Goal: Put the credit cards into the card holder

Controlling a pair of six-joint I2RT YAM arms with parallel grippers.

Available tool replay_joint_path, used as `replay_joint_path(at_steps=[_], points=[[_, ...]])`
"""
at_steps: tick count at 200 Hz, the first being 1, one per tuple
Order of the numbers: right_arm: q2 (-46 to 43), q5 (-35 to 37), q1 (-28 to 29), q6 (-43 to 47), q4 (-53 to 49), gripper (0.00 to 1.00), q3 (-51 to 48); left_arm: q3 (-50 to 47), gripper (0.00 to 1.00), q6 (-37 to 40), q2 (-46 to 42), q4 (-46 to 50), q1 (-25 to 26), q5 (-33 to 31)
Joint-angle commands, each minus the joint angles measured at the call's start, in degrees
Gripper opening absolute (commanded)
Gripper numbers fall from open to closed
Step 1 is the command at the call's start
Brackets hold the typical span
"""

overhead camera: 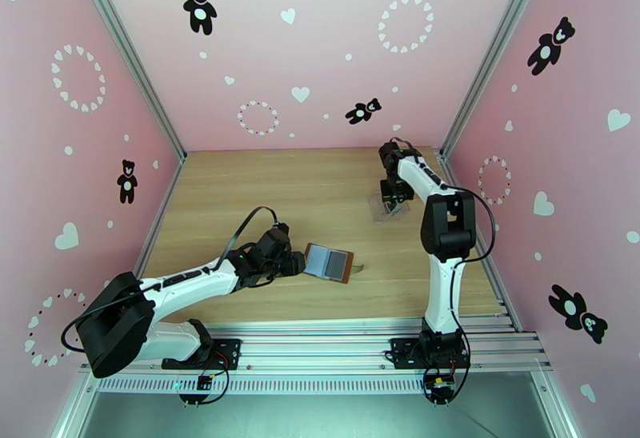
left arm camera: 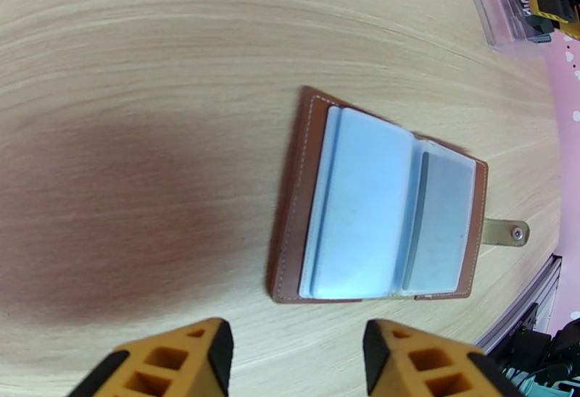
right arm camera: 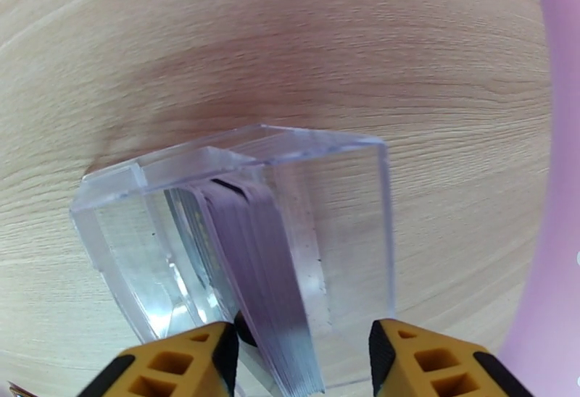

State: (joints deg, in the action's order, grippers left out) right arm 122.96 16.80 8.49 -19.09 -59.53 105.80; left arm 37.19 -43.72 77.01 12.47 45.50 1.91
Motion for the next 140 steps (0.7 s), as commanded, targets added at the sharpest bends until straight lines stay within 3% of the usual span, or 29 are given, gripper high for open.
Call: replay_joint_path(at_steps=[1, 90, 140], points=[[-2.5, 1.2, -0.3, -0.5, -1.3, 0.5, 0.7, 0.1, 0.53, -0.1, 0.5, -0.4, -0.3, 0.4], [-3.6, -1.6, -0.1, -0.4, -1.6, 0.04, 0.6, -0.2, 0.53, -0.2, 0.8, -0.7, -0.3, 0.5], [-5.4, -4.0, 0.2, -0.9, -1.8, 0.01, -0.2, -0.6, 0.53, -0.3, 0.0, -0.6, -0.3, 0.4]])
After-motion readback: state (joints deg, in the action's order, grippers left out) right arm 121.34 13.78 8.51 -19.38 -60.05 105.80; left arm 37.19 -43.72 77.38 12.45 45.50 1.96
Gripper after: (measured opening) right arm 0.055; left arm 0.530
